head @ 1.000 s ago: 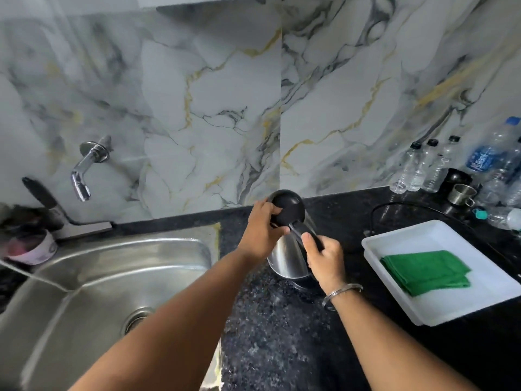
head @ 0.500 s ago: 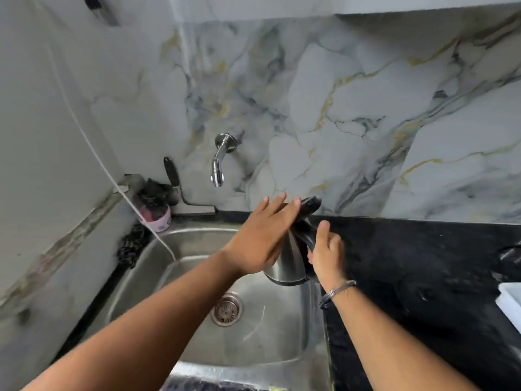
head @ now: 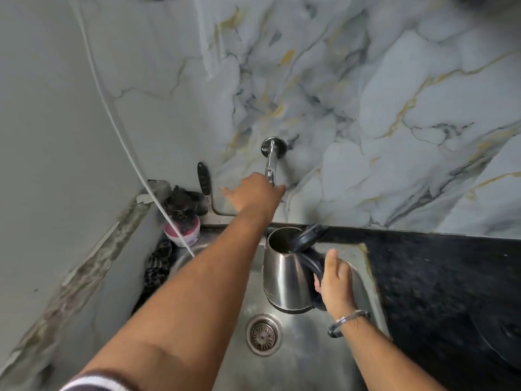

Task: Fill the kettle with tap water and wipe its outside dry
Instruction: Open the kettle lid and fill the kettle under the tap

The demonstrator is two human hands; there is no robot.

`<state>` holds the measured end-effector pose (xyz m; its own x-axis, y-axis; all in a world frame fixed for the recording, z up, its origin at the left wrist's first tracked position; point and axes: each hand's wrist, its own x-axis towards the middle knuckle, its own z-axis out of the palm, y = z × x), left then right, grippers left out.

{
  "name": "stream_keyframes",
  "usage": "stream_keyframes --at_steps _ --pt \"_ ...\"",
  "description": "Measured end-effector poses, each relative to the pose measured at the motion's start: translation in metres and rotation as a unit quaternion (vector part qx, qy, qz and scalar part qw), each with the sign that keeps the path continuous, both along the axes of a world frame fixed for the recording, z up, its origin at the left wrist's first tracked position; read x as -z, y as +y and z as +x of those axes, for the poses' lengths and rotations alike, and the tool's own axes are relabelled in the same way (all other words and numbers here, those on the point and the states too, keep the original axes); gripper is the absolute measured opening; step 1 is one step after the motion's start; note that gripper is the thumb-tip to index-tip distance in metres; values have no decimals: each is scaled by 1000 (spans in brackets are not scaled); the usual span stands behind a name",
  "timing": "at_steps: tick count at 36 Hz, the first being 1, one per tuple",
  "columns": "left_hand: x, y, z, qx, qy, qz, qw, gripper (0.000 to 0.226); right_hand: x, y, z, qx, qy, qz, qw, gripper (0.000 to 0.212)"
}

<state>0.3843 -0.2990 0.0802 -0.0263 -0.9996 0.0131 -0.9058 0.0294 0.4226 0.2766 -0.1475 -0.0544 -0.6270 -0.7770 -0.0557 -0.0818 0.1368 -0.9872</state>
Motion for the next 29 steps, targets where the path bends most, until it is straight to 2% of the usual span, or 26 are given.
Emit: stream_keyframes --at_steps 4,6,9,11,13,15,17,20,21,24,29 --pt "9 -16 -14 10 -103 -38 994 50 12 -19 2 11 9 26 1000 83" --pt "11 -23 -15 13 -96 -41 994 41 19 -28 1 8 20 38 999 85" --pt "15 -44 -6 30 -17 14 999 34 29 -36 -1 -11 -2 45 999 83" --pt "24 -64 10 98 115 86 985 38 35 -41 -4 -24 -11 47 999 84" --pt "38 -79 29 192 258 173 931 35 38 -45 -6 -21 -13 41 999 77" --pt "46 -86 40 252 322 242 880 27 44 -49 -9 -11 -10 23 1000 67" --pt "49 -96 41 289 331 274 855 23 52 -52 -14 -14 -27 8 999 66" --pt "52 -108 40 321 343 293 833 13 65 -57 -19 -51 -38 7 998 104" --pt "52 -108 41 321 355 300 825 14 72 -58 -22 -60 -39 8 997 111" --pt "55 -106 41 322 375 296 817 27 84 -61 -25 -80 -60 9 995 107" --pt "59 -108 40 328 379 275 821 25 86 -63 -30 -115 -51 6 992 104"
